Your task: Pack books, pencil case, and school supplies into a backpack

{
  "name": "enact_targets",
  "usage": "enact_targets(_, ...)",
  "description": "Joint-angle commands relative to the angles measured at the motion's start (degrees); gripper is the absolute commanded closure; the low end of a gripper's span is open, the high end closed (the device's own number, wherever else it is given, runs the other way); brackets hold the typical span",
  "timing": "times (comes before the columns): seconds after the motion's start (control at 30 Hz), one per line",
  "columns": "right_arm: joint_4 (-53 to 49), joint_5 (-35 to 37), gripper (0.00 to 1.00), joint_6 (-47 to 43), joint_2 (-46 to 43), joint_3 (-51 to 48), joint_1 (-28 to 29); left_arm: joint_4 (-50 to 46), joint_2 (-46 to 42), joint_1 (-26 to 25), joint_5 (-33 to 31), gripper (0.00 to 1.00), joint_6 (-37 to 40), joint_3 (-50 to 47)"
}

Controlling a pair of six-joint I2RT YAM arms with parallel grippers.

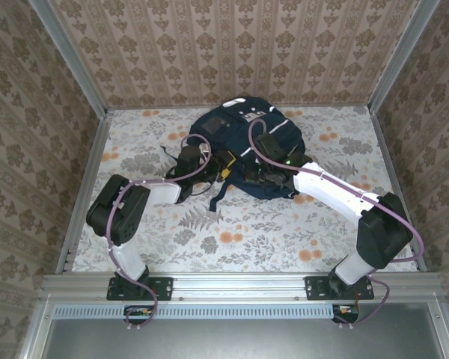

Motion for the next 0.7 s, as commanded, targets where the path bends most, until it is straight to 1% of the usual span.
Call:
enact_targets(0.0,-1.9,2.1,0.91,0.8,-1.6,-0.3,-0.2,2.1,2.2,-0.4,-0.2,0.55,-1.0,3.1)
enact_targets(0.13,-2.0,2.7,0.89,0.7,-1.8,-0.7,-0.1,1.5,3.5,-0.7,-0.4,0.64,-1.1,5.1)
enact_targets(0.23,-2.4,4.5,0.84,0.2,-1.7,-0.6,0.5,0.5,3.7,-0.9,-0.6,0.77,-1.1,6.0)
enact_targets(0.3,-2.4,7.1,0.77,-0.1,-1.7,-0.5,1.3,0.2,3.4,-1.0,-0.6,0.85,-0.9,6.4)
enact_targets(0.33,-4.0,8.4,0.74,-0.2,-1.6,-0.5,1.7,0.2,3.2,-1.1,-0.5,0.88,-0.9,6.5)
enact_targets(0.4,-4.8,12.3,0.64,-0.3,-1.4,-0.4,2.9,-0.2,2.2,-1.5,-0.1,0.93,-0.5,7.1)
enact_targets(0.43,-4.9,14.3,0.6,-0.2,-1.2,-0.3,3.6,-0.6,1.6,-1.7,0.1,0.95,-0.3,7.4)
enact_targets(0.53,-5.1,18.6,0.55,0.9,-0.2,0.0,5.4,-2.1,-0.2,-2.3,0.6,0.98,0.3,8.3)
enact_targets(0.67,-3.9,21.5,0.5,5.1,0.6,-0.6,6.3,-3.8,-2.4,-2.9,0.9,0.98,1.0,8.8)
